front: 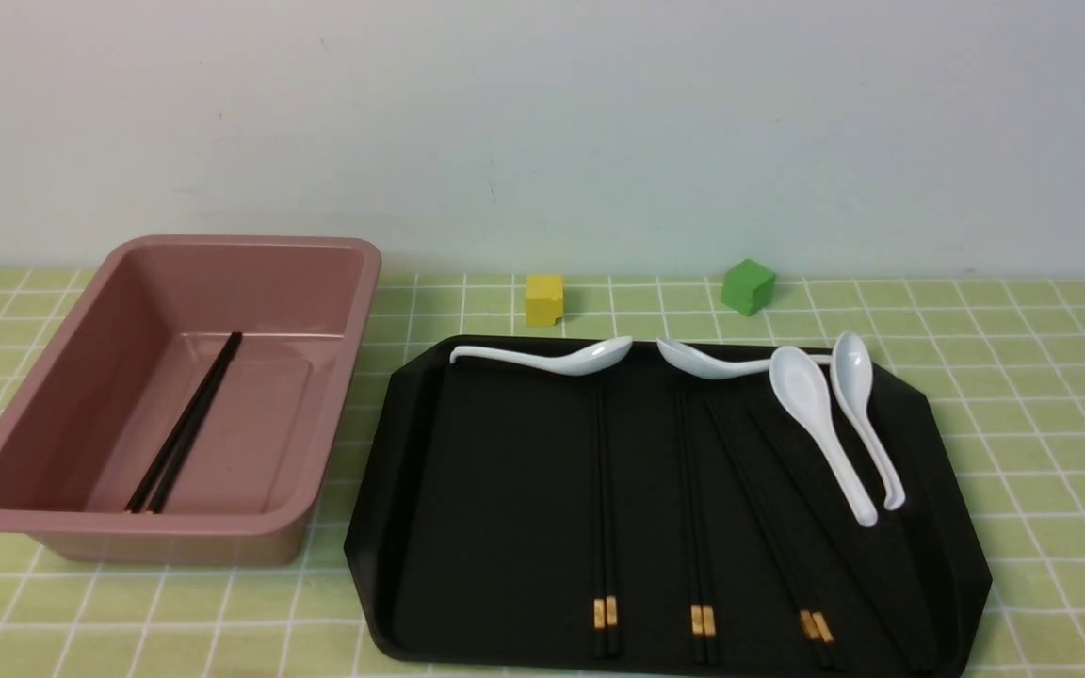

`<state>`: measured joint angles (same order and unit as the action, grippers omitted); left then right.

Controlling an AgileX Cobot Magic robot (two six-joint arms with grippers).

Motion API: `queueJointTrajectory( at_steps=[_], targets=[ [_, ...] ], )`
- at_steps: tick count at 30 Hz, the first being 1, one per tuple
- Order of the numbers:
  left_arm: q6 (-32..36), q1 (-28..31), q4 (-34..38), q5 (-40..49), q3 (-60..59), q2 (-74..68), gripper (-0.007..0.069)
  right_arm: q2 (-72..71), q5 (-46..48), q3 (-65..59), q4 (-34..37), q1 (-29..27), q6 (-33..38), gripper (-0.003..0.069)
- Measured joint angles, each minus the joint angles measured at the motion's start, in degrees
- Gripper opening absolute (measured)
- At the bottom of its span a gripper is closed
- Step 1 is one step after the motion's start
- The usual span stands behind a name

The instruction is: On green tablecloth take chopsticks from black tray and put them in box.

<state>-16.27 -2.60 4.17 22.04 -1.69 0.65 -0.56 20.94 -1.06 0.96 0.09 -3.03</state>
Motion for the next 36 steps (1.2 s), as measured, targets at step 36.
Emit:
queueJointTrajectory(
  at_steps=[36],
  targets=[
    [0.0, 0.0, 0.0, 0.0, 0.0, 0.0, 0.0074, 0.0, 0.0, 0.0, 0.0, 0.0, 0.0, 0.024]
  ],
)
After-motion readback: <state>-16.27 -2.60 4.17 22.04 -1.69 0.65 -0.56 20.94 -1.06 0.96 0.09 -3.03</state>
